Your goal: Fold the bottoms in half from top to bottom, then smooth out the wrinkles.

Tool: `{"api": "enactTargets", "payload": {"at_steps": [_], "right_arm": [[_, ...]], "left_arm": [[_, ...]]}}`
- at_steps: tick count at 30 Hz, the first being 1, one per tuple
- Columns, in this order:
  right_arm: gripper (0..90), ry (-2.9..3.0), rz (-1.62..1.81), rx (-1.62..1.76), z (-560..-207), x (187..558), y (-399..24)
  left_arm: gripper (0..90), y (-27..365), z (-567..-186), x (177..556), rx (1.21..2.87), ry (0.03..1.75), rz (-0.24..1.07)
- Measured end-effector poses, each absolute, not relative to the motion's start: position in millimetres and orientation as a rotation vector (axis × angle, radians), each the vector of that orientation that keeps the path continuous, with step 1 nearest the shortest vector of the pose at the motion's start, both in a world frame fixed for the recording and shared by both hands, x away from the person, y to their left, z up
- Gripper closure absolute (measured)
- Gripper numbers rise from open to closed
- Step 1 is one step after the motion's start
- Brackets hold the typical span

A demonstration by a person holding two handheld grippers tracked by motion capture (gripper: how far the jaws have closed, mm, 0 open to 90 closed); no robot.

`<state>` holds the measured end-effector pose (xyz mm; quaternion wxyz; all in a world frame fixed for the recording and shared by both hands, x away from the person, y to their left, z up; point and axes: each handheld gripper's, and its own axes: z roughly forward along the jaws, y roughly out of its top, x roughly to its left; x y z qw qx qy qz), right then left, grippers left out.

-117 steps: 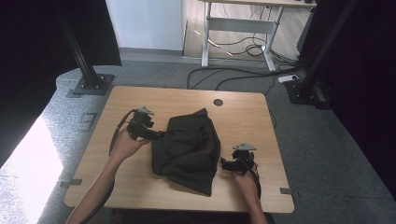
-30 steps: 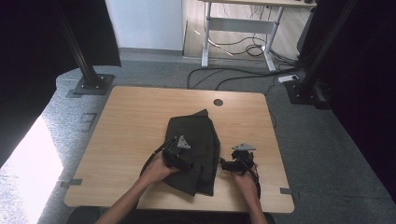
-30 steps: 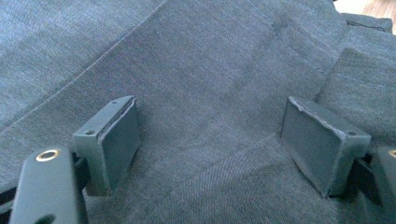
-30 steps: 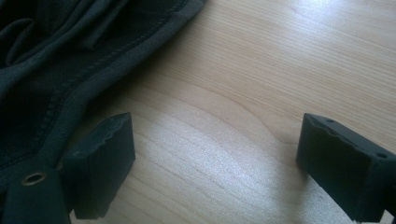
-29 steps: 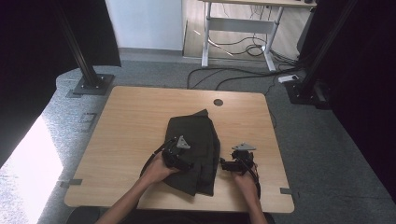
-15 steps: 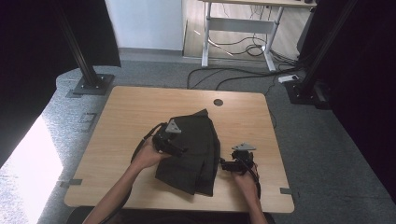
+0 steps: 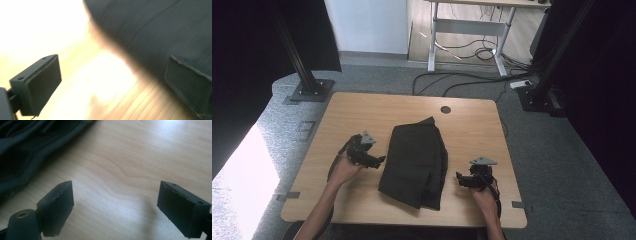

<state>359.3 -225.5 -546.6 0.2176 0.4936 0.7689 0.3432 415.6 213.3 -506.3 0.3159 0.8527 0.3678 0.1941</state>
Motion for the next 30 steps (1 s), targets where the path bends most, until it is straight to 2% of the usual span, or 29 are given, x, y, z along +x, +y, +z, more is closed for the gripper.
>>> {"api": "enactTargets", "payload": {"at_steps": [4, 9, 17, 21, 30], "right_arm": [[13.2, 2.137, 0.960, 1.380, -552, 356, -231], [10.8, 2.129, 0.950, 1.377, -556, 357, -229], [10.5, 2.126, 0.947, 1.381, -556, 357, -229], [10.5, 2.126, 0.947, 1.381, -556, 357, -229], [6.5, 2.139, 0.942, 1.380, -556, 357, -228]], "left_arm": [[0.3, 238, -529, 407, 2.223, 1.047, 0.493], [0.1, 248, -546, 403, 2.216, 1.090, 0.485], [5.9, 253, -547, 402, 2.172, 1.139, 0.431], [0.0, 253, -548, 402, 2.161, 1.206, 0.445], [0.0, 253, -548, 402, 2.160, 1.206, 0.444]]}}
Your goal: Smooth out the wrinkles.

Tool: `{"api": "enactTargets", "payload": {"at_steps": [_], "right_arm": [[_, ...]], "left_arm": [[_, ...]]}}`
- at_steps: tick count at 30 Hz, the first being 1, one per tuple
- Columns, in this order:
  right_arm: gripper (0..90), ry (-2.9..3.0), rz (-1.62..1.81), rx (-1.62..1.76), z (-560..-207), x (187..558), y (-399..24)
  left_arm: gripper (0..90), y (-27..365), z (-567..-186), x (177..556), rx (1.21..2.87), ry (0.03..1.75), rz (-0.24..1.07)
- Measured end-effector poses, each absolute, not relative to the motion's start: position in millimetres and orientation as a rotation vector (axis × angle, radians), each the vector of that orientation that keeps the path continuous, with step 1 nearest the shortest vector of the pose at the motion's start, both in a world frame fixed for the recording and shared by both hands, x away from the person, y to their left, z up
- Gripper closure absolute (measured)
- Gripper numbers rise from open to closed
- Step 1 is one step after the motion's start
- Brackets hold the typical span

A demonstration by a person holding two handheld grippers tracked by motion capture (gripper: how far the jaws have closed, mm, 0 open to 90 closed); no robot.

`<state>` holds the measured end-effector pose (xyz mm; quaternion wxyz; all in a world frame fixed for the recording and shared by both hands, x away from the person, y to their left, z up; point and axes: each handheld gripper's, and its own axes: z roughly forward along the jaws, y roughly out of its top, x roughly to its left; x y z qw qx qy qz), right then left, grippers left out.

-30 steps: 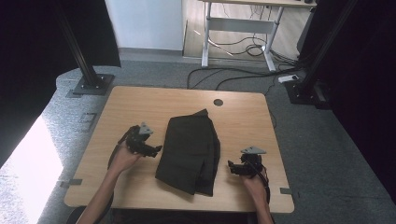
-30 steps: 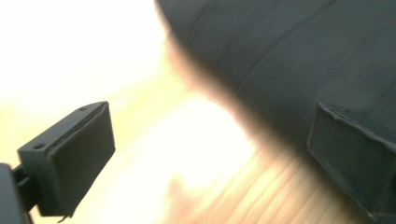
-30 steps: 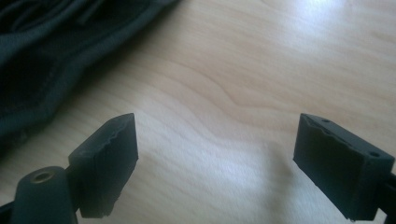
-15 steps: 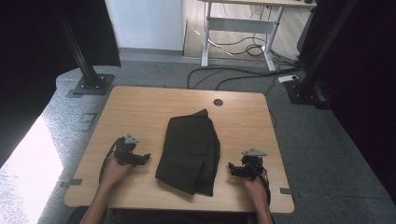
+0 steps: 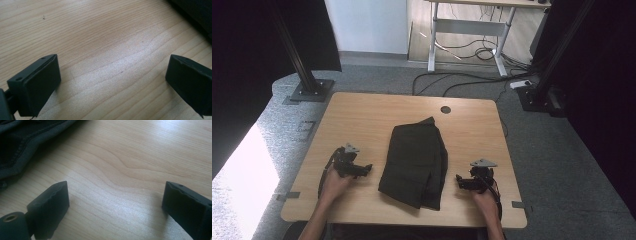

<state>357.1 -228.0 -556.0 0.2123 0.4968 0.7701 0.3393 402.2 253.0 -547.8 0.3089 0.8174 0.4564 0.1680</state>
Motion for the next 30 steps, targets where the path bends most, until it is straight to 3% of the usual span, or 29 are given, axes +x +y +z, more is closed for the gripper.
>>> {"api": "enactTargets", "payload": {"at_steps": [12, 22, 30], "right_arm": [[6.6, 2.139, 0.953, 1.323, -531, 338, -215], [6.6, 2.231, 1.042, 1.226, -509, 314, -176], [5.7, 2.297, 1.034, 1.213, -524, 301, -152]], "left_arm": [[0.0, 241, -523, 428, 2.169, 1.102, 0.450], [0.0, 177, -481, 483, 2.226, 0.935, 0.535], [0.0, 137, -491, 512, 2.291, 0.890, 0.548]]}}
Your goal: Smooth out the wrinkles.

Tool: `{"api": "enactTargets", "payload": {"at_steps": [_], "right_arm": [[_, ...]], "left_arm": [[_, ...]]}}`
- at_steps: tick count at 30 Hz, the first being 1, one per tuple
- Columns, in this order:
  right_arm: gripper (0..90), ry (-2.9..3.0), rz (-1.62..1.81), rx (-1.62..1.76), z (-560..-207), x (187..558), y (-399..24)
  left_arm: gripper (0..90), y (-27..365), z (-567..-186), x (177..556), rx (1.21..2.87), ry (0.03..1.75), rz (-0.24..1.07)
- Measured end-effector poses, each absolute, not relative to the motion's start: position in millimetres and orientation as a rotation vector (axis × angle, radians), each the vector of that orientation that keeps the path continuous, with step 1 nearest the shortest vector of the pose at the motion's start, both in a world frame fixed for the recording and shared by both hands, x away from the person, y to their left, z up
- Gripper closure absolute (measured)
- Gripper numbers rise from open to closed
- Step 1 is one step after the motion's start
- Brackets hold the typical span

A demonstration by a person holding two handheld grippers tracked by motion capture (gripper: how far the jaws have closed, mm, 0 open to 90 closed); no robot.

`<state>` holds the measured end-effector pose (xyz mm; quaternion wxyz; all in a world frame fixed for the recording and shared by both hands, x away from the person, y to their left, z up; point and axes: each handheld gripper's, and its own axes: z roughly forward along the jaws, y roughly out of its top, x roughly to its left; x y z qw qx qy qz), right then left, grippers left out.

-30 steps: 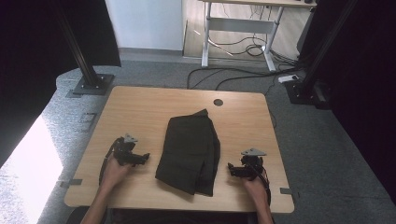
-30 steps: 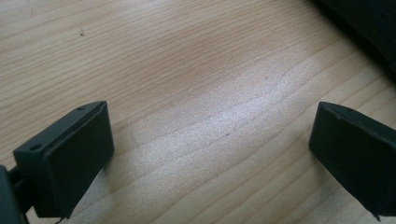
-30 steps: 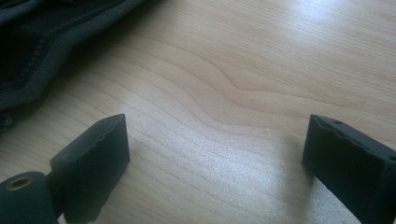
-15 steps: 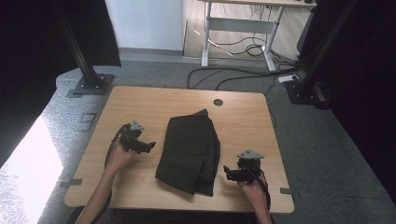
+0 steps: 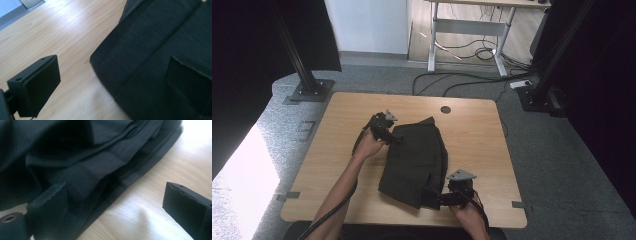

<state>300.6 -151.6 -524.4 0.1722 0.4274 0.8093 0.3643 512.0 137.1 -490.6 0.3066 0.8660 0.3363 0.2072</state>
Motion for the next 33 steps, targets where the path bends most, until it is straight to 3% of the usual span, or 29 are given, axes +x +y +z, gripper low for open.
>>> {"api": "enactTargets", "payload": {"at_steps": [7, 13, 24, 28, 30, 33], "right_arm": [[0.0, 2.333, 0.864, 1.166, -548, 300, -138], [0.0, 2.338, 0.844, 1.165, -547, 308, -144], [0.0, 2.246, 0.797, 1.282, -547, 357, -184], [0.0, 2.212, 0.789, 1.291, -547, 380, -198], [0.0, 2.208, 0.799, 1.298, -548, 388, -203], [3.9, 2.215, 0.805, 1.330, -543, 390, -210]], "left_arm": [[0.0, 129, -512, 518, 2.327, 0.953, 0.613], [0.0, 143, -520, 514, 2.283, 1.033, 0.554], [0.0, 171, -517, 464, 2.295, 1.051, 0.663], [3.8, 180, -517, 439, 2.278, 1.040, 0.620], [3.1, 185, -512, 438, 2.287, 1.017, 0.586], [0.0, 189, -498, 445, 2.291, 1.005, 0.664]]}}
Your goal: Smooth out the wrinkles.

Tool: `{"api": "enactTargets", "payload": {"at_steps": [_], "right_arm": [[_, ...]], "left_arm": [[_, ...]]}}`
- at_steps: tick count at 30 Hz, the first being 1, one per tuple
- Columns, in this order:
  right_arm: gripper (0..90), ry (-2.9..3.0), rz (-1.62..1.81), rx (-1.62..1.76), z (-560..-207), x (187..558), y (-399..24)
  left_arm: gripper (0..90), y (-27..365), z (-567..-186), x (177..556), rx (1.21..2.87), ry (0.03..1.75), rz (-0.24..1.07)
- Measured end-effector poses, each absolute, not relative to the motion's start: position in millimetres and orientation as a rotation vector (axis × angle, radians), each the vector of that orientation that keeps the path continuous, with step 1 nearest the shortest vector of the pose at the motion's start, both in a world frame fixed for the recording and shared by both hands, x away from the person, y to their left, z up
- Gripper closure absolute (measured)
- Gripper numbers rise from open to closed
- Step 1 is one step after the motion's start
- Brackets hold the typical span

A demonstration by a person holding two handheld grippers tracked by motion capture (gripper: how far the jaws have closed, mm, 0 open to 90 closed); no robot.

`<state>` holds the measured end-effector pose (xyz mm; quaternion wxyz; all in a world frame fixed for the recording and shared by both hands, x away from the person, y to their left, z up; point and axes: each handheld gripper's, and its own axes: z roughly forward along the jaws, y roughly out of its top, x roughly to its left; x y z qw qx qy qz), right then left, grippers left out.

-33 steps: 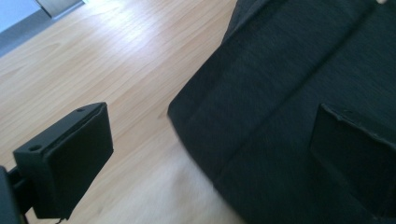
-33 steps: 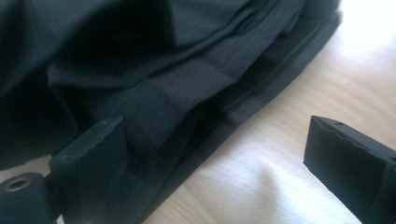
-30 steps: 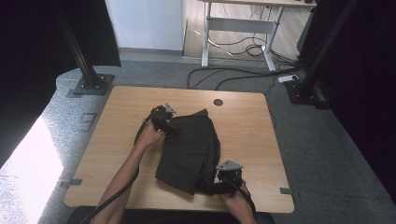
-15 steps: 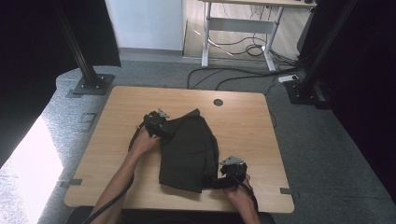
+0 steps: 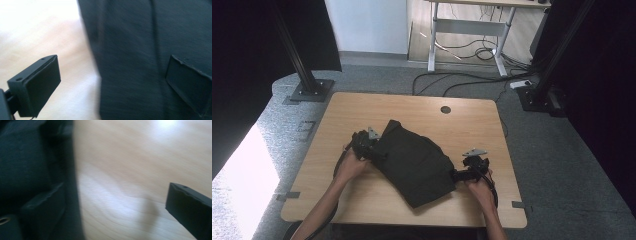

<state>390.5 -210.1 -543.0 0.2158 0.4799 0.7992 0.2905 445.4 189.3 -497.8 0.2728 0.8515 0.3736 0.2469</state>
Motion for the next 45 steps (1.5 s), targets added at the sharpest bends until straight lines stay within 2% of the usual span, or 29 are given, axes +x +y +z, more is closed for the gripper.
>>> {"api": "enactTargets", "payload": {"at_steps": [3, 5, 8, 11, 14, 19, 21, 27, 36, 45], "right_arm": [[6.8, 2.170, 0.821, 1.325, -524, 380, -216], [6.8, 2.154, 0.837, 1.310, -509, 369, -217], [6.4, 2.165, 0.874, 1.265, -490, 350, -213], [5.2, 2.199, 0.886, 1.231, -477, 332, -205], [4.3, 2.243, 0.915, 1.225, -478, 321, -193], [3.5, 2.286, 0.905, 1.261, -505, 322, -162], [0.0, 2.285, 0.865, 1.291, -517, 327, -156], [0.0, 2.222, 0.773, 1.369, -540, 356, -166], [0.0, 2.170, 0.783, 1.433, -546, 418, -178], [0.0, 2.151, 0.775, 1.429, -546, 481, -183]], "left_arm": [[0.0, 189, -481, 462, 2.260, 0.996, 0.638], [0.1, 185, -479, 473, 2.280, 0.988, 0.669], [0.0, 182, -487, 489, 2.338, 0.993, 0.693], [0.0, 184, -501, 497, 2.359, 1.016, 0.663], [0.0, 189, -517, 497, 2.357, 1.054, 0.632], [1.1, 203, -532, 490, 2.305, 1.132, 0.565], [1.1, 208, -533, 484, 2.287, 1.145, 0.557], [1.2, 220, -535, 460, 2.253, 1.184, 0.549], [1.4, 227, -538, 428, 2.211, 1.208, 0.551], [0.0, 219, -542, 455, 2.146, 1.281, 0.474]]}}
